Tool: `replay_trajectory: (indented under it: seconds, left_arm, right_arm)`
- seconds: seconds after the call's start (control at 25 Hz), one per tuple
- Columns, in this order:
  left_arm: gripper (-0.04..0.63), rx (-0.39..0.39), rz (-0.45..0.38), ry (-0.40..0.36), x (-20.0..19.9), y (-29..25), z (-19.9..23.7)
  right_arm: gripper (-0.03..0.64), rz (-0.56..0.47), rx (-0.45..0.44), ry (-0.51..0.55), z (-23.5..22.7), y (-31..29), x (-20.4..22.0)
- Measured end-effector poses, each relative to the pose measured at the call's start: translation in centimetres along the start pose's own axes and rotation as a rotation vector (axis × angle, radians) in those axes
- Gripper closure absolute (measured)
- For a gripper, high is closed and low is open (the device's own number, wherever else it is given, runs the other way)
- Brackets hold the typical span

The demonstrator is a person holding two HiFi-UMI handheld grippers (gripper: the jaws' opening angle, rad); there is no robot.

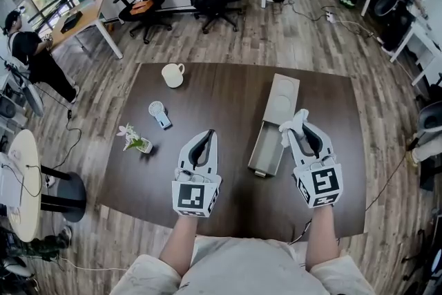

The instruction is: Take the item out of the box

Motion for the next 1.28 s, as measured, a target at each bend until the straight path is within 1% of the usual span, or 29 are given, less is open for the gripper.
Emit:
replay_trajectory:
  seconds: [0.28, 0.48, 0.6, 0.88, 1.28]
  left_arm:
    - [0.595, -0.008, -0.018, 0.001, -1.3, 0.2, 0.1]
    - [0.595, -0.018, -0.030, -0.002, -1.3, 0.6, 0.2]
    - [0.595, -0.034, -0.046, 0.005, -1.2, 0.6, 0.4]
    - [0.595, -0.058, -0.039, -0.005, -1.0, 0.7, 0.8]
    - [0.595, -0.066, -0.034, 0.001, -0.6, 0.6, 0.9]
  right_arm:
    - [0.515, -0.132, 0.137, -0.059, -1.0, 2.9, -0.9]
    - [0.515, -0.221, 0.245, -0.088, -1.5, 4.5, -0.7]
    - [0.515, -0.243, 0.288, -0.092, -1.8, 5.0, -0.6]
    - [0.512, -0.204, 0.294, -0.071, -1.7, 4.7, -0.3]
    - [0.509, -0.205, 0.272, -0.065, -1.7, 3.9, -0.2]
Point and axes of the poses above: the fingertips, and each gripper's own axes: y backward along the fingers, z to its left, x out of its underside, the point moved 10 cm from there along y, backward along the fingers, and after that the axes turned 13 degrees about -x, right-handed, at the moved point
